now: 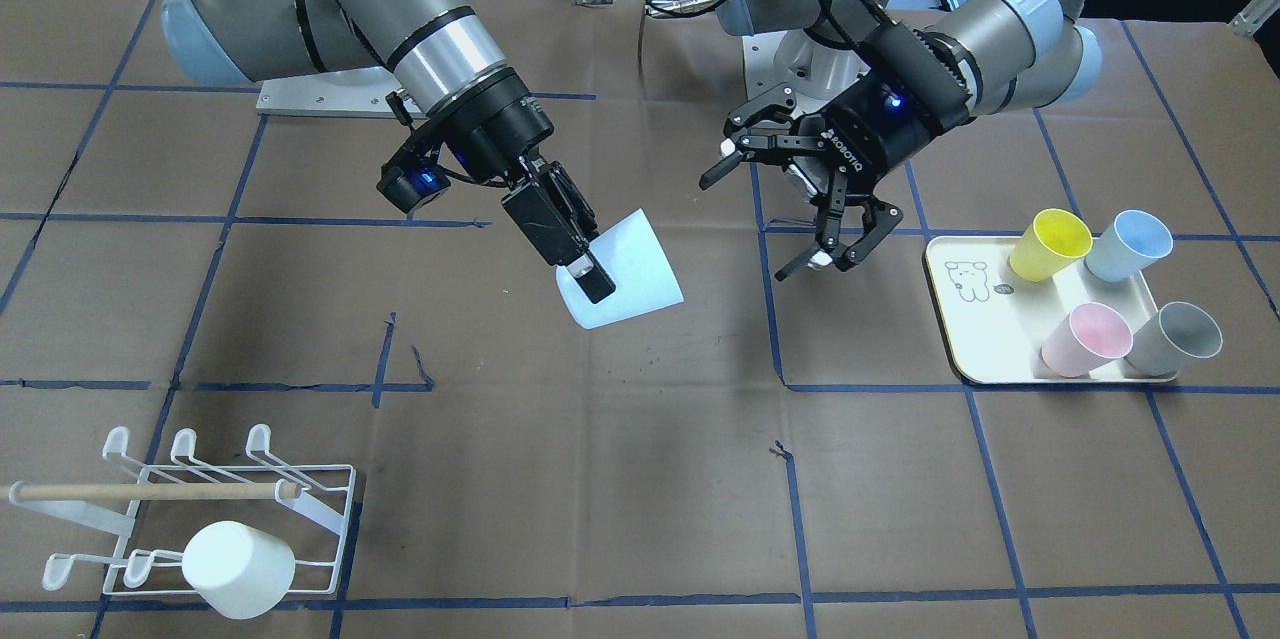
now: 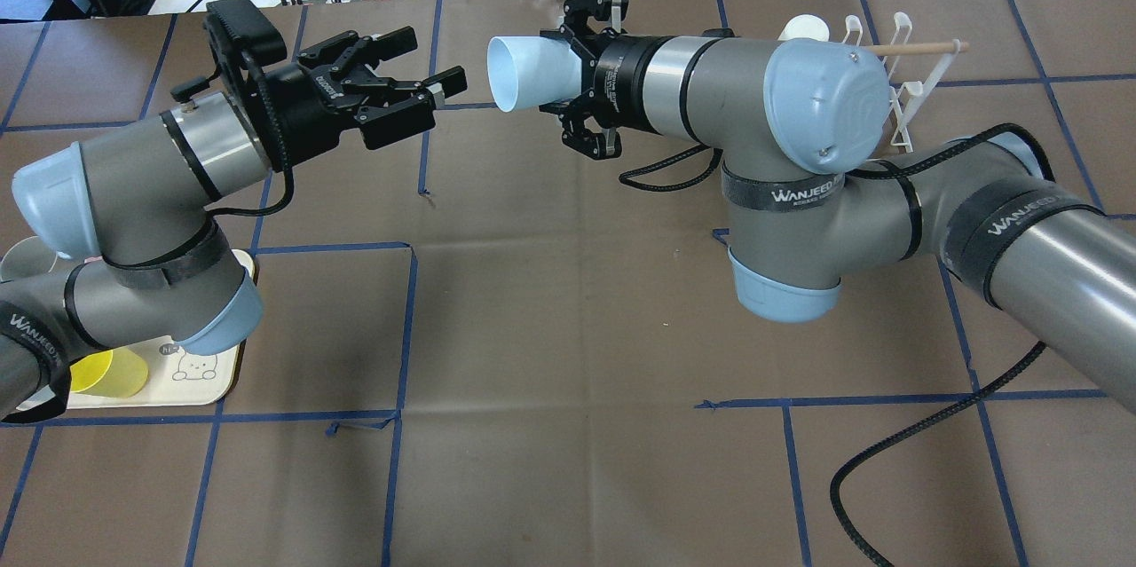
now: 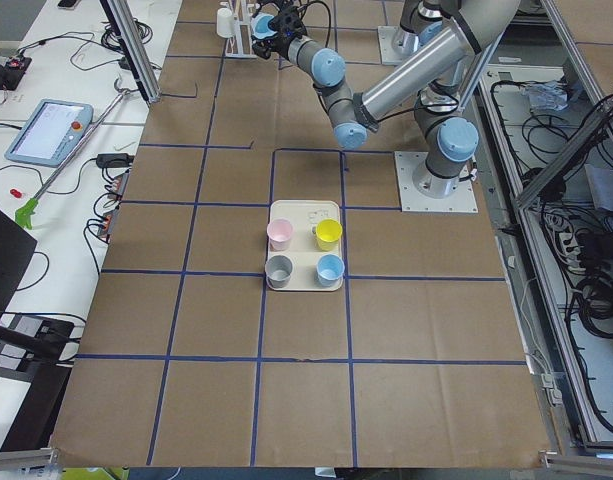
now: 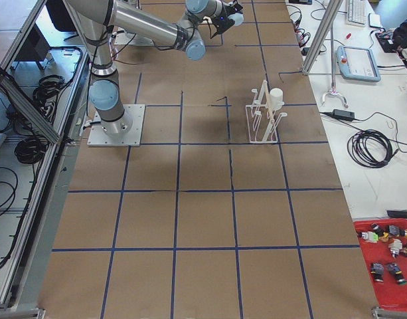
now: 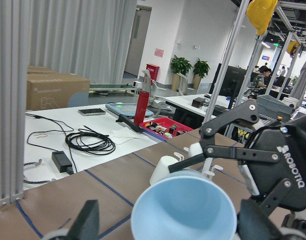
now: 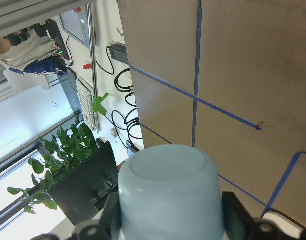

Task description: Transfer IKEA cup to right arm and place on rack

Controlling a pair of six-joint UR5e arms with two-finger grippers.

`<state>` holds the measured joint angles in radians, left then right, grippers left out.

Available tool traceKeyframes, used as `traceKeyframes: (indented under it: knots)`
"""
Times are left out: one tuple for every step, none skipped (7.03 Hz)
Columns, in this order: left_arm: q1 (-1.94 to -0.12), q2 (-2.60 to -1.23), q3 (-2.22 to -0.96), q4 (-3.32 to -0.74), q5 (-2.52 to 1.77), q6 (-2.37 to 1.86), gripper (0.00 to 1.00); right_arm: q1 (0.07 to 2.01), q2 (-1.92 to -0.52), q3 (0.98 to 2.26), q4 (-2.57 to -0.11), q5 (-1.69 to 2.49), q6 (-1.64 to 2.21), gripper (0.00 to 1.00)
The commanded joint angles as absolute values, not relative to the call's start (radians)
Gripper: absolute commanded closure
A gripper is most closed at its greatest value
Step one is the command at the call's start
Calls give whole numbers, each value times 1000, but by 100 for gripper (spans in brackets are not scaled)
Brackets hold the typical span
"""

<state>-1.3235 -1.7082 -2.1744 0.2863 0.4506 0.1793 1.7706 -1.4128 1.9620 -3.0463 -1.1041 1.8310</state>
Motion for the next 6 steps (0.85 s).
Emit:
traceKeyframes:
  knots:
    - [-1273,-1706,-2158,228,486,183,1,1677,-1413,1957,-3046,-1101,1766,50]
    - [-1275,-1715,-2101,168,599,183,1,1628,-1413,1942,-3040,-1101,1699,50]
    - [-1276,-1726,-2035,50,661,192,1,1576,-1420,1942,-3039,-1104,1590,53]
    - [-1285,-1733,-1979,-54,754,201,1,1542,-1424,1942,-3027,-1114,1342,64]
    - [-1304,-1736,-1938,-146,829,202,1,1510,-1424,1942,-3024,-1121,1121,67]
    - [-1360,-1732,-1875,-275,991,202,1,1452,-1419,1942,-3025,-1123,927,73]
